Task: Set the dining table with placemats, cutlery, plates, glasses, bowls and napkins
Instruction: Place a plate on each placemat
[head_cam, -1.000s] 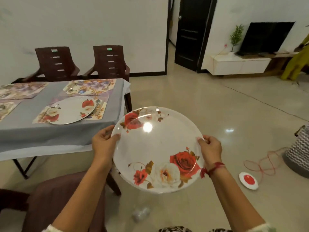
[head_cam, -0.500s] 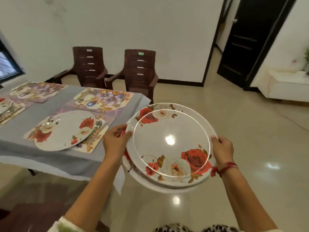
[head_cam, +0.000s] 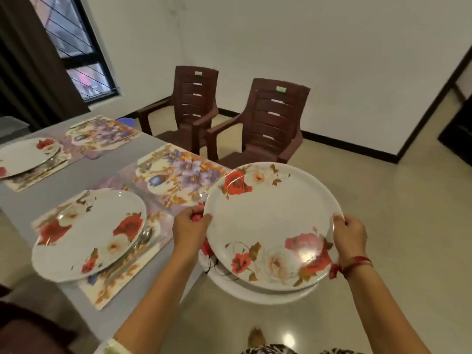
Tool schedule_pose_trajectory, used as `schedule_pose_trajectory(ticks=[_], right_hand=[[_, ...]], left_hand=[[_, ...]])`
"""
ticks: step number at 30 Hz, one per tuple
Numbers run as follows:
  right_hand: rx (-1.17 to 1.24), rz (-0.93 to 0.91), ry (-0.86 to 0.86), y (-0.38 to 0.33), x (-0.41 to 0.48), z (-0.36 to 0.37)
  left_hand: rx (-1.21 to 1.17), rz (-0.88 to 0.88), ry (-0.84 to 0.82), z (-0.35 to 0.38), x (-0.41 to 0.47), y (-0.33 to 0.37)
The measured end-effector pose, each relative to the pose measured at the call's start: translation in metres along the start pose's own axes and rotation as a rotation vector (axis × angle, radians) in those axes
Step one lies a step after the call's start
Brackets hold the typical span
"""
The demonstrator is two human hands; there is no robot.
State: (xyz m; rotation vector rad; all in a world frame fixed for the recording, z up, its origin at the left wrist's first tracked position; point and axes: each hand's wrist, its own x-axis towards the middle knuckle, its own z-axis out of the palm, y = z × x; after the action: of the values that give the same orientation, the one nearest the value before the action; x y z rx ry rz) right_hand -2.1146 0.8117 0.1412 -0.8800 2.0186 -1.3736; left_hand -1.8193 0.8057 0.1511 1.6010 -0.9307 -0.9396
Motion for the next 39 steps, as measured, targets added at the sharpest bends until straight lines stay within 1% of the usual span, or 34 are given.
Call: schedule_pose_trajectory(ticks=[4,9,18,24,29,34,39], right_hand=[[-0.050,-0.040,-0.098,-0.030,0.085,0.060],[-0.080,-0.104,-0.245,-0.064,0.158,0.146],[-0.190,-0.211,-0.610,-0.106,0.244,0.343],[-0.273,-0.202,-0.854,-0.118,0.272,0.456],[-0.331,-0.196,-1.000,-0.118,0.274,0.513],[-0.372,-0.158,-1.071,-0.107,0.278,0.537],[-0.384,-0.163,-1.110,-0.105,0.278,0.544]], left_hand=[[0.040,-0.094,0.052,0.035,0.071,0.007],[0.090,-0.168,0.157,0.045,0.147,0.010],[0.048,-0.337,0.485,0.045,0.264,-0.010],[0.055,-0.433,0.653,0.034,0.318,-0.020],[0.044,-0.484,0.720,0.032,0.339,-0.028],[0.075,-0.548,0.758,0.035,0.345,-0.044],[0.111,-0.591,0.793,0.033,0.351,-0.052]])
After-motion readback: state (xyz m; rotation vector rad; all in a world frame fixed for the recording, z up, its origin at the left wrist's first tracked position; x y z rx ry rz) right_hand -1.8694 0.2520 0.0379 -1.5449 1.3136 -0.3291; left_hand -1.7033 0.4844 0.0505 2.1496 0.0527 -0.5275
